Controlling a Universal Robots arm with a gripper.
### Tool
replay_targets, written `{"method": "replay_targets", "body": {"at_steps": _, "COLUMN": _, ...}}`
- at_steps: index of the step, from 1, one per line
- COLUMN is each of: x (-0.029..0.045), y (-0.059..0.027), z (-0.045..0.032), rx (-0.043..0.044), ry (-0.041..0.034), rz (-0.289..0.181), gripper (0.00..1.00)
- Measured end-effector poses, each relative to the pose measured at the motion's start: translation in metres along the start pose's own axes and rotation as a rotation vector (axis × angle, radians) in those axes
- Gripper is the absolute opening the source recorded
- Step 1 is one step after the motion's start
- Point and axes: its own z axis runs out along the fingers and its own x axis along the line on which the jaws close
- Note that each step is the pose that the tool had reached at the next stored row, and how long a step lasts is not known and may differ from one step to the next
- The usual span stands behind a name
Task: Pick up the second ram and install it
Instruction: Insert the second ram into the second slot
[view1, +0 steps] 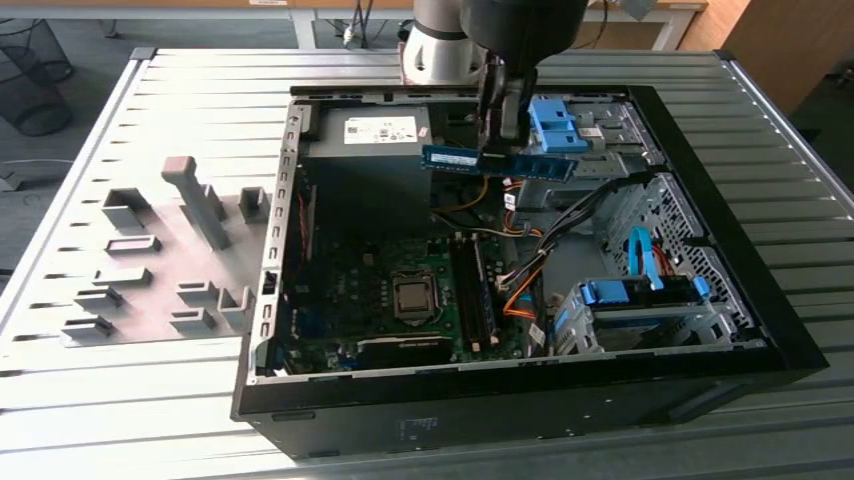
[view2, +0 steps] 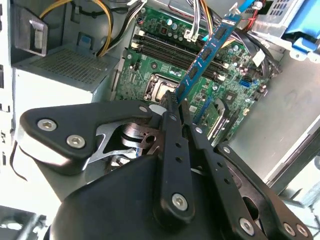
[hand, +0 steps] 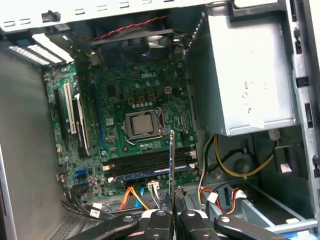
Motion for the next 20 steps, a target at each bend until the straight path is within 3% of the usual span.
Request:
{"method": "replay_targets", "body": {"at_steps": 11, "x": 0.0, "y": 0.0, "z": 0.0006, "rx": 0.0057, "ry": 0.0002, "rz": 0.165, "gripper": 0.14}}
{"method": "replay_targets", "body": {"at_steps": 20, "x": 0.0, "y": 0.0, "z": 0.0006, "rx": 0.006, "ry": 0.0002, "rz": 0.173, "gripper": 0.14}}
